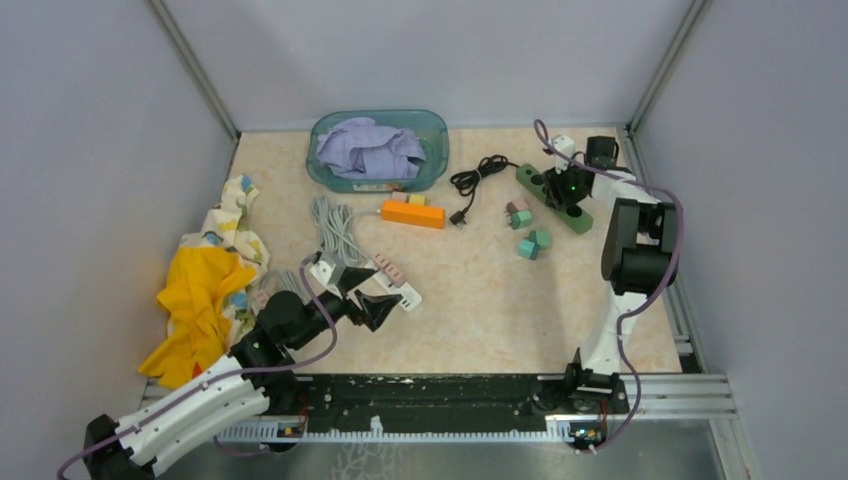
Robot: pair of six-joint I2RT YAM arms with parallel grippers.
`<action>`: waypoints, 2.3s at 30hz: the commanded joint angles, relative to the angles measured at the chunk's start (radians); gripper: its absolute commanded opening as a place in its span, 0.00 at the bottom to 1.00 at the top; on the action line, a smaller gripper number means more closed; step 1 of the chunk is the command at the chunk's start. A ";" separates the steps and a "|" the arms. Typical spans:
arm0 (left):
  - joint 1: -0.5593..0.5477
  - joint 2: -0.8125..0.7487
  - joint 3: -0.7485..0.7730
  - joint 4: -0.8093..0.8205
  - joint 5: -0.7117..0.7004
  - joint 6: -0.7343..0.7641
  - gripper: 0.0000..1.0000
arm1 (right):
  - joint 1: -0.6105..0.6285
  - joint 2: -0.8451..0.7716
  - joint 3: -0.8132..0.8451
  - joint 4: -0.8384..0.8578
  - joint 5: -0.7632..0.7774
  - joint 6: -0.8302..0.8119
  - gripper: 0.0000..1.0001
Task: Pull the plug off the socket
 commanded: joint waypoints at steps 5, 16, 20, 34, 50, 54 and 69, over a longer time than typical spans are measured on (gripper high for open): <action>0.004 -0.012 0.016 -0.043 0.029 -0.044 1.00 | -0.006 -0.010 0.037 -0.017 0.015 0.066 0.49; 0.004 0.029 0.115 -0.153 0.020 -0.123 1.00 | -0.013 -0.240 -0.039 -0.027 -0.095 0.091 0.70; 0.005 0.069 0.156 -0.209 0.002 -0.138 1.00 | -0.013 -0.389 -0.071 -0.073 -0.289 0.097 0.70; 0.052 0.268 0.293 -0.329 -0.081 -0.136 0.99 | -0.011 -0.906 -0.644 0.576 -0.927 0.522 0.73; 0.475 0.575 0.365 -0.191 0.204 -0.055 0.85 | 0.022 -0.932 -0.700 0.531 -0.898 0.458 0.76; 0.496 0.673 0.377 -0.105 0.250 -0.024 0.67 | 0.037 -0.934 -0.694 0.511 -0.896 0.438 0.76; 0.550 0.890 0.349 0.041 0.323 -0.240 0.26 | 0.085 -0.910 -0.665 0.396 -0.879 0.331 0.76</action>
